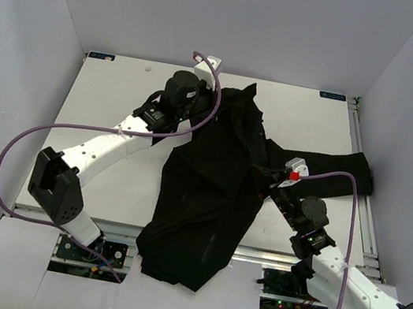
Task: Zip up the jacket
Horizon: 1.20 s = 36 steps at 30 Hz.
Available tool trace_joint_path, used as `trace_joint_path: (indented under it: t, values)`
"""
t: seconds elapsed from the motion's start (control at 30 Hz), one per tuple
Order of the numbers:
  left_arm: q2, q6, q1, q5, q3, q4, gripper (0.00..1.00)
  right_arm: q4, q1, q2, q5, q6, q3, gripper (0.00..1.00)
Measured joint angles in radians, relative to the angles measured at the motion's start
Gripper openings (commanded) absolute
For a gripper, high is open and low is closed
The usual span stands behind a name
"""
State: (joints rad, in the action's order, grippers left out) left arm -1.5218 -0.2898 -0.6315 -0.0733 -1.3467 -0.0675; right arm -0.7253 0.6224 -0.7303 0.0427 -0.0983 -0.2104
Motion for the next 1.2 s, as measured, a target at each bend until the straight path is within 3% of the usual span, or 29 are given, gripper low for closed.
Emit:
trace_joint_path:
  t: [0.13, 0.23, 0.33, 0.57, 0.9, 1.0, 1.07, 1.13, 1.2]
  values:
    - [-0.093, 0.011, 0.006, 0.049, -0.097, -0.1, 0.6, -0.019, 0.0, -0.02, 0.026, 0.007, -0.003, 0.08]
    - [-0.104, 0.022, 0.017, 0.0, -0.104, -0.138, 0.74, -0.017, 0.0, -0.077, 0.04, 0.009, -0.024, 0.08]
    - [-0.034, 0.022, 0.023, -0.041, -0.029, -0.156, 0.75, -0.006, 0.001, -0.145, 0.039, 0.008, -0.061, 0.08]
    - [0.254, -0.006, -0.034, -0.14, 0.331, -0.098, 0.7, 0.049, 0.006, -0.269, 0.035, 0.024, -0.204, 0.08]
    - [0.174, -0.019, -0.225, -0.192, 0.511, 0.074, 0.69, 0.169, 0.01, -0.372, 0.033, 0.054, -0.356, 0.08]
    - [0.151, -0.022, -0.255, -0.18, 0.513, 0.133, 0.63, 0.188, 0.014, -0.372, 0.025, 0.048, -0.358, 0.08]
    - [0.132, -0.024, -0.262, -0.176, 0.511, 0.163, 0.47, 0.204, 0.015, -0.375, 0.018, 0.046, -0.366, 0.08]
    - [0.107, -0.024, -0.266, -0.174, 0.51, 0.184, 0.14, 0.213, 0.015, -0.388, 0.015, 0.045, -0.382, 0.08]
    - [0.087, -0.028, -0.267, -0.165, 0.51, 0.194, 0.02, 0.222, 0.015, -0.405, 0.015, 0.049, -0.399, 0.08]
